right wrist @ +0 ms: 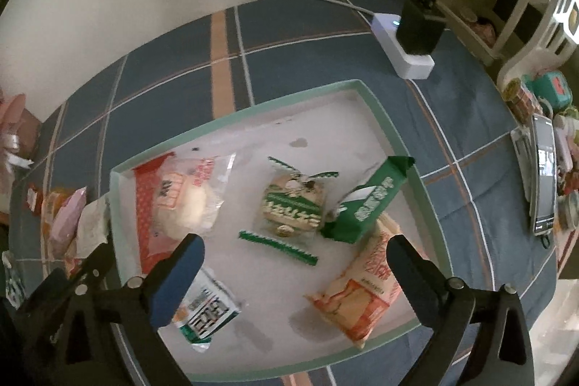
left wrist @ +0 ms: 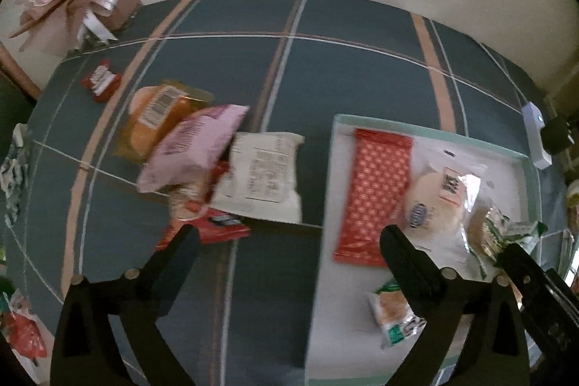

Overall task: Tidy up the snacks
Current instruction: 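Move both grippers back over the snack pile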

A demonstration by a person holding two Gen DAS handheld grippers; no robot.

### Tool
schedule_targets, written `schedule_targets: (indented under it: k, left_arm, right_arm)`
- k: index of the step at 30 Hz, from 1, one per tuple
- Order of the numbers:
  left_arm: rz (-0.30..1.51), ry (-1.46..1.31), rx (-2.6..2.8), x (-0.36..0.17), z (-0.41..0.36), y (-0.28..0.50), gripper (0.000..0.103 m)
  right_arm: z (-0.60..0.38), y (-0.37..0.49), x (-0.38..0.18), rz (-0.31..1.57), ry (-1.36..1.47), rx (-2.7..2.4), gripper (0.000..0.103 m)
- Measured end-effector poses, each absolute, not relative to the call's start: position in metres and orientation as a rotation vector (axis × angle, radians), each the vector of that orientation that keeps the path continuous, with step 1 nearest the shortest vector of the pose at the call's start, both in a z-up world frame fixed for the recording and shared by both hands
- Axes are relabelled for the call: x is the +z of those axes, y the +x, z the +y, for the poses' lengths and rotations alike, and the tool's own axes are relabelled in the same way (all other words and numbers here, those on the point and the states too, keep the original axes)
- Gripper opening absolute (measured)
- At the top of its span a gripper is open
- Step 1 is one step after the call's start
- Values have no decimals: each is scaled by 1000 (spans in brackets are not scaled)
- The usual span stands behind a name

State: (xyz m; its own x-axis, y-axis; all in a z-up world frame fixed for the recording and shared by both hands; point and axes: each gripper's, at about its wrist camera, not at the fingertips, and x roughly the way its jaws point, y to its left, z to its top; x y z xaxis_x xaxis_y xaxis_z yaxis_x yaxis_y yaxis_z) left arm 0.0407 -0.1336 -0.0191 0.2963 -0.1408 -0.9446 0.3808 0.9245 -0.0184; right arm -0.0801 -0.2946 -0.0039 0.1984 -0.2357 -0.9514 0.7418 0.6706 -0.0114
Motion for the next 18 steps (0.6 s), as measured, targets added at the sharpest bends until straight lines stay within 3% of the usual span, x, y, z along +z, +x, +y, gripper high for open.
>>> schedule_targets:
  k: [18]
  left_arm:
    - [1222, 114, -178, -5, -49, 85, 101]
  right_arm:
    - [-237, -39, -8, 1228, 423, -603, 103]
